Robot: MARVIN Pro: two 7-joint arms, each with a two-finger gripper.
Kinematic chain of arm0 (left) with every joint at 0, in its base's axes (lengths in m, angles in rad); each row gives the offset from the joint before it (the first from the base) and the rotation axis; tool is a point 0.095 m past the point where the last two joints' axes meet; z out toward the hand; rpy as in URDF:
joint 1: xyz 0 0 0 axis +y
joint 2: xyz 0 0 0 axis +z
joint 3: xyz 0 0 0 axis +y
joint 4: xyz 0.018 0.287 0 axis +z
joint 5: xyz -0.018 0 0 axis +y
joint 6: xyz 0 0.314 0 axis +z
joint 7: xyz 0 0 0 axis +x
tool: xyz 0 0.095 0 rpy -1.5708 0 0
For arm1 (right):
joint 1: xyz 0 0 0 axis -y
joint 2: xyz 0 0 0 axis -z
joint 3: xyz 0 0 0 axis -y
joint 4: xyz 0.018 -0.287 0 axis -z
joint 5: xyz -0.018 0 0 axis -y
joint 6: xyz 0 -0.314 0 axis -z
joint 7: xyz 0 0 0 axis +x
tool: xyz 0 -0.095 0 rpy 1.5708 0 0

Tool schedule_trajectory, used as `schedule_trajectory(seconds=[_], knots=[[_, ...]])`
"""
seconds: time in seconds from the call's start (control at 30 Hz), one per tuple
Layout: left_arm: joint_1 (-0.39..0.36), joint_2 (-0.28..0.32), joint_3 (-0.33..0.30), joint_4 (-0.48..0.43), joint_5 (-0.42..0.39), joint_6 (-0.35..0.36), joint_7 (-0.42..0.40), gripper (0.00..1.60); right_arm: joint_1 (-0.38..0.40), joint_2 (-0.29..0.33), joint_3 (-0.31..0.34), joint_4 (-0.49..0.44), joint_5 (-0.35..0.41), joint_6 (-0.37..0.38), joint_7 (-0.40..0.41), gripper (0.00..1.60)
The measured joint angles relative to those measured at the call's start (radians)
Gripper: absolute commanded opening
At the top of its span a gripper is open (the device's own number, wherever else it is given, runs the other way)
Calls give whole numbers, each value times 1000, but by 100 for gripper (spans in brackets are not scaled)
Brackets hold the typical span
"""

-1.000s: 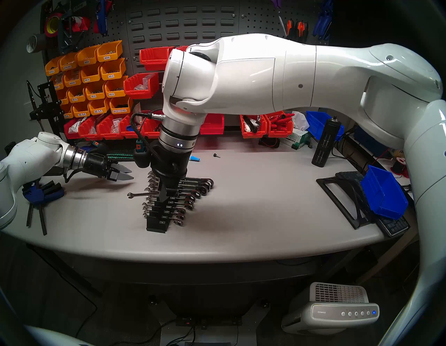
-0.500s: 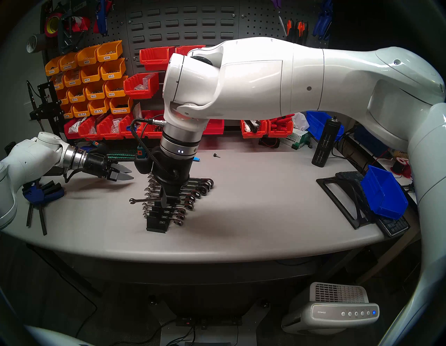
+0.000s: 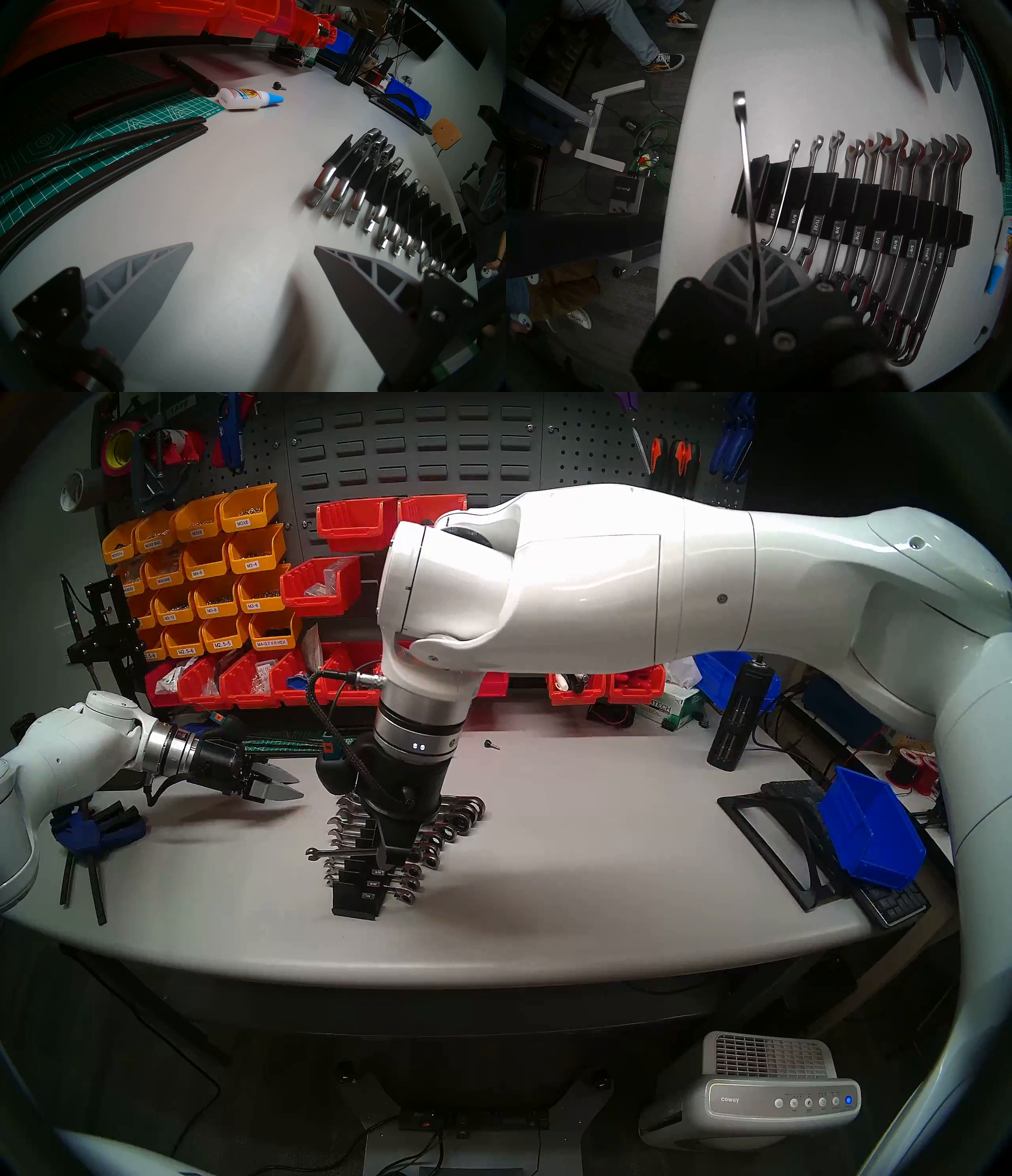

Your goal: Put the wrenches on the table into the correct slot in the case

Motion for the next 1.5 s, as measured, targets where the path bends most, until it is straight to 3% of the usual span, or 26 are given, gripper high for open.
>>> schedule_trajectory(seconds=[0.8, 1.5], knots=[[0, 0, 0, 0, 0, 0, 0, 160, -63, -76, 16, 34, 81, 83, -142, 0], [0, 0, 0, 0, 0, 0, 0, 160, -47, -69, -20, 17, 92, 92, -129, 0]])
